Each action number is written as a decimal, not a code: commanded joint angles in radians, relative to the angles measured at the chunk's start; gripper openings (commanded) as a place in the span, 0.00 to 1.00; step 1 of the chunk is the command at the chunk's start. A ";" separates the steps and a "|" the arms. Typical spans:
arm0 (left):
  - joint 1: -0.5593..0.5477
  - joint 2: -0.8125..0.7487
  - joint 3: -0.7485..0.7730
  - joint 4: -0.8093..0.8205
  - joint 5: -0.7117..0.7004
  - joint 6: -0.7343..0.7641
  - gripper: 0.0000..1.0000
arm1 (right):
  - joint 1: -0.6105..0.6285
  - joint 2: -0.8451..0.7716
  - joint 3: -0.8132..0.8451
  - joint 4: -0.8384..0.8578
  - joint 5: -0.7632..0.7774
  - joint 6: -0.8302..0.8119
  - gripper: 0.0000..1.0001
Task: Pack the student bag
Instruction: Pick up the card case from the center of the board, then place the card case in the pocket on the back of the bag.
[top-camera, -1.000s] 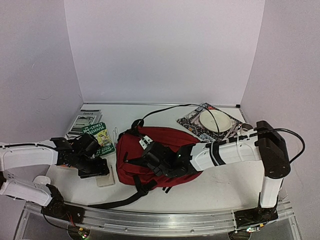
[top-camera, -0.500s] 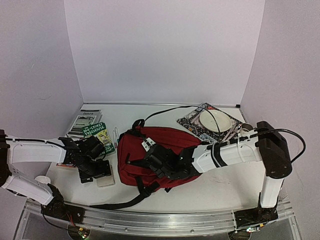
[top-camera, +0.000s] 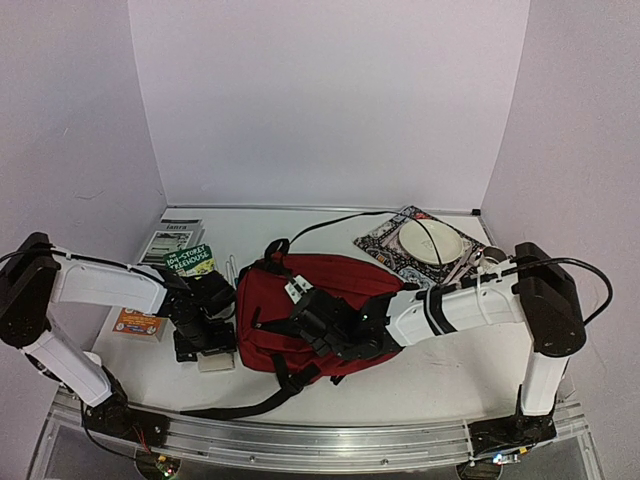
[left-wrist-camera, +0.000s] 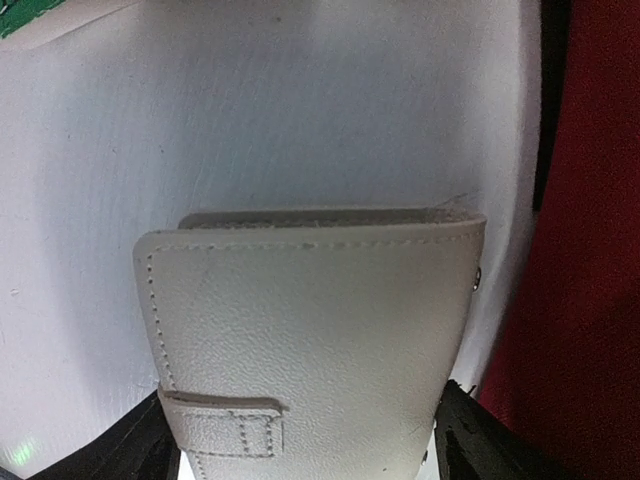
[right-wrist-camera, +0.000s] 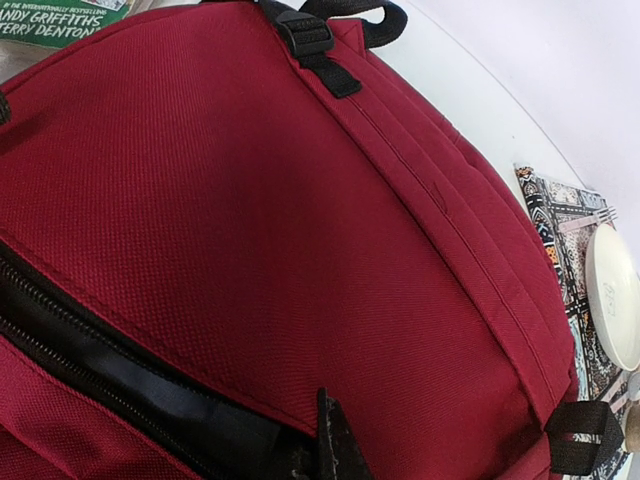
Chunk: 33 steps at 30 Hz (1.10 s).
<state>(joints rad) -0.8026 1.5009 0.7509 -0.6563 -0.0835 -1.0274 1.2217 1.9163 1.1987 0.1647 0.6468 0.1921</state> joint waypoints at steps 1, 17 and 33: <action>-0.015 0.074 0.049 -0.080 -0.062 0.014 0.87 | -0.005 -0.050 -0.009 0.011 0.012 0.018 0.00; -0.027 0.047 0.078 -0.079 -0.067 0.088 0.67 | -0.005 -0.052 0.002 0.013 0.000 0.009 0.00; -0.040 -0.291 0.192 -0.071 0.197 0.377 0.73 | -0.019 0.002 0.111 0.011 -0.022 -0.010 0.00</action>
<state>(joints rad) -0.8297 1.2631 0.8735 -0.7416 -0.0156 -0.7466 1.2110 1.9167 1.2403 0.1632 0.6277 0.1817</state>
